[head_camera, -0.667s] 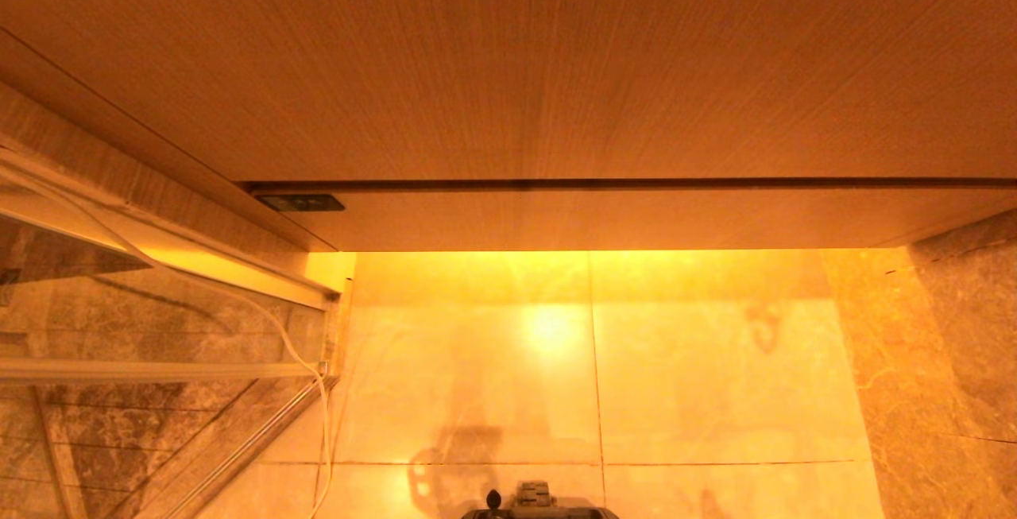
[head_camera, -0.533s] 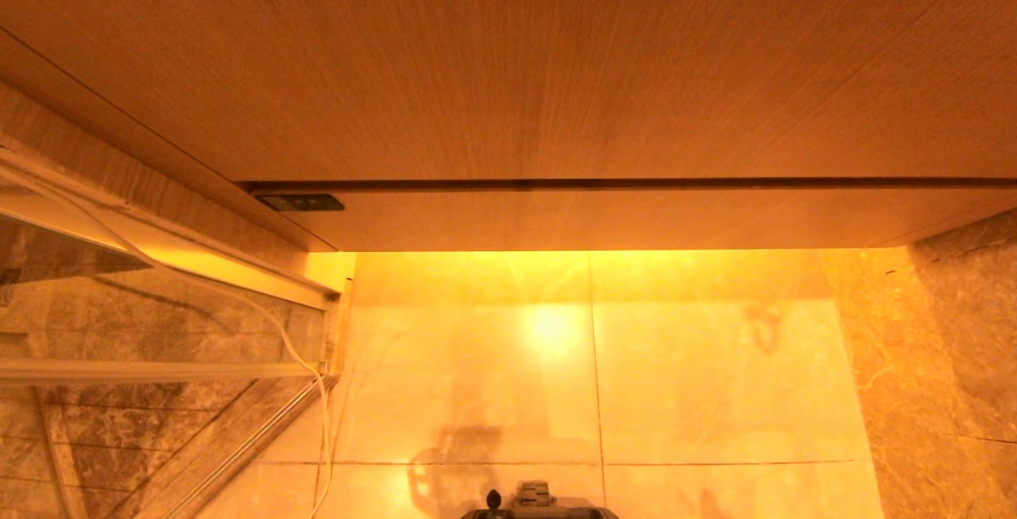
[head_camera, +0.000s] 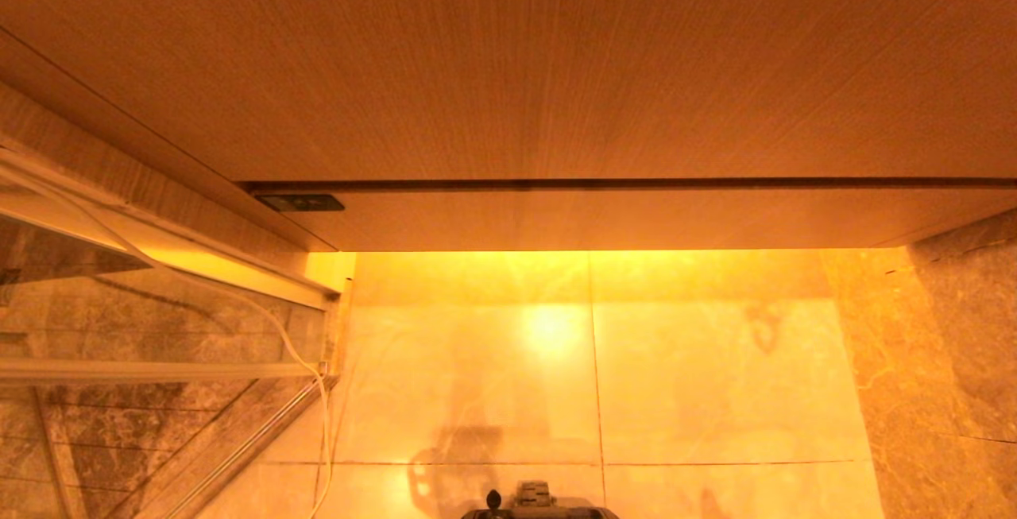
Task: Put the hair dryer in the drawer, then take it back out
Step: Pull open the drawer
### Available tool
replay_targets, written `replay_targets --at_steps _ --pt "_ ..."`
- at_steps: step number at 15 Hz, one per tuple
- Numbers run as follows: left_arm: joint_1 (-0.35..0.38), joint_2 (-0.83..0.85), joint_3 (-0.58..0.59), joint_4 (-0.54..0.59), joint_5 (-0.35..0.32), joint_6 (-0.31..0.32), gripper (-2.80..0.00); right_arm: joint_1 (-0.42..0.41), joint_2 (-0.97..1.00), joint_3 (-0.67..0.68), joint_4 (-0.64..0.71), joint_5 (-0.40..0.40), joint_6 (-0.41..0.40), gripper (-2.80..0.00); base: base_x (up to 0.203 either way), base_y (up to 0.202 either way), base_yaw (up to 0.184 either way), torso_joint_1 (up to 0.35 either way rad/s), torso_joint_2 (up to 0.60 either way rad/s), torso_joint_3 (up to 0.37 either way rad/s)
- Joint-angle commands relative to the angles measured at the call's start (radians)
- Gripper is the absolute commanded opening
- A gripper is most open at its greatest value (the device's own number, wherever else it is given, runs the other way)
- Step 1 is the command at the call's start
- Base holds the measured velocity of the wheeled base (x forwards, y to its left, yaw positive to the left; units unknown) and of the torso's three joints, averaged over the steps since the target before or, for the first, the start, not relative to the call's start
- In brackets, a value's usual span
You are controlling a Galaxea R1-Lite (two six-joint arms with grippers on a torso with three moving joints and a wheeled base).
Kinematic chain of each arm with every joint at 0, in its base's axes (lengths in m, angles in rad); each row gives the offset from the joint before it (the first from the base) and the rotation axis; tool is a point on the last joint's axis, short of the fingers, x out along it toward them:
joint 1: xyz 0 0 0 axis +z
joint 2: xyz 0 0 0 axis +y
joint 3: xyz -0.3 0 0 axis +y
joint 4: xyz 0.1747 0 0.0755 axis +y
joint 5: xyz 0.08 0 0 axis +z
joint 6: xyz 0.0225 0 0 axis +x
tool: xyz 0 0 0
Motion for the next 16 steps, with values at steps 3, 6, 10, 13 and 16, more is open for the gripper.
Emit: replay_targets --at_steps 3,6,10,13,16 --pt "0.000 0.000 0.001 0.000 0.000 0.000 -2.80 0.000 0.001 0.000 0.000 0.000 0.000 -2.80 0.000 0.000 0.000 0.000 0.00 0.000" --pt "0.000 0.000 0.001 0.000 0.000 0.000 -2.80 0.000 0.001 0.000 0.003 0.005 -0.015 -2.80 0.000 0.000 0.000 0.000 0.00 0.000" --pt "0.000 0.000 0.001 0.000 0.000 0.000 -2.80 0.000 0.001 0.000 -0.002 0.002 -0.006 -2.80 0.000 0.000 0.000 0.000 0.00 0.000" --pt "0.000 0.000 0.001 0.000 0.000 0.000 -2.80 0.000 0.001 0.000 0.000 0.002 -0.005 -2.80 0.000 0.000 0.000 0.000 0.00 0.000" --pt "0.000 0.000 0.000 0.000 0.000 0.000 -2.80 0.000 -0.001 0.000 0.002 0.000 0.000 -2.80 0.000 0.000 0.000 0.000 0.00 0.000"
